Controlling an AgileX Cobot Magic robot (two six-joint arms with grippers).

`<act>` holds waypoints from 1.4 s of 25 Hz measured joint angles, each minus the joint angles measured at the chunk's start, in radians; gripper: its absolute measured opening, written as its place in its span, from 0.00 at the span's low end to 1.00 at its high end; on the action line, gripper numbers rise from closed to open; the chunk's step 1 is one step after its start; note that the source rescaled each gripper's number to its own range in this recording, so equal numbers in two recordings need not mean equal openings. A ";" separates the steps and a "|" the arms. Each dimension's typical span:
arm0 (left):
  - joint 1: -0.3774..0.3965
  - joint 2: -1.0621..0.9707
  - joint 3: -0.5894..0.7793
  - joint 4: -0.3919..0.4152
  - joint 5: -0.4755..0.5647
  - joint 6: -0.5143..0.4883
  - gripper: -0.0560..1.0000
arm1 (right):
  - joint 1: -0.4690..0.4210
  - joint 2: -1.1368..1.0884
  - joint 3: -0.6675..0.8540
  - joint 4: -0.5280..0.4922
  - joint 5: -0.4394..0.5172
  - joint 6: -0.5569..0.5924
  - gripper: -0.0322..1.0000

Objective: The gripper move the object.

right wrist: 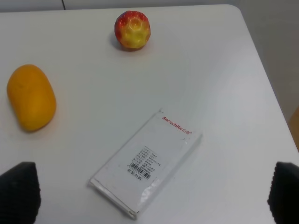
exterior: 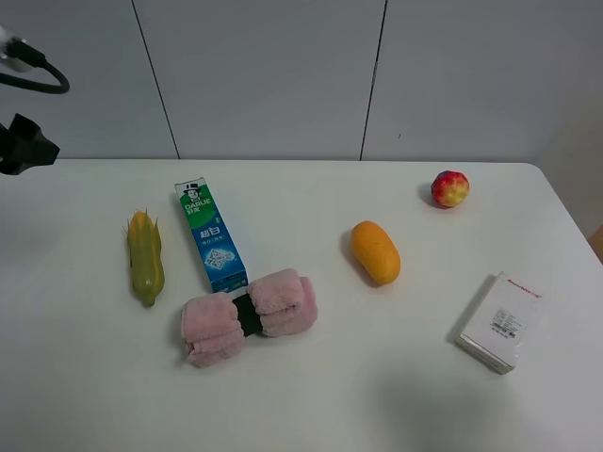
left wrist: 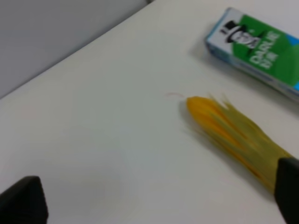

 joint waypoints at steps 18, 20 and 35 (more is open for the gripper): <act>0.200 -0.525 -0.001 0.011 0.351 -0.302 1.00 | 0.000 0.000 0.000 0.000 0.000 0.000 1.00; 0.200 -0.574 -0.001 0.042 0.397 -0.310 1.00 | 0.000 0.000 0.000 0.000 0.000 0.000 1.00; 0.200 -1.002 0.333 -0.083 0.451 -0.152 1.00 | 0.000 0.000 0.000 0.000 0.000 0.000 1.00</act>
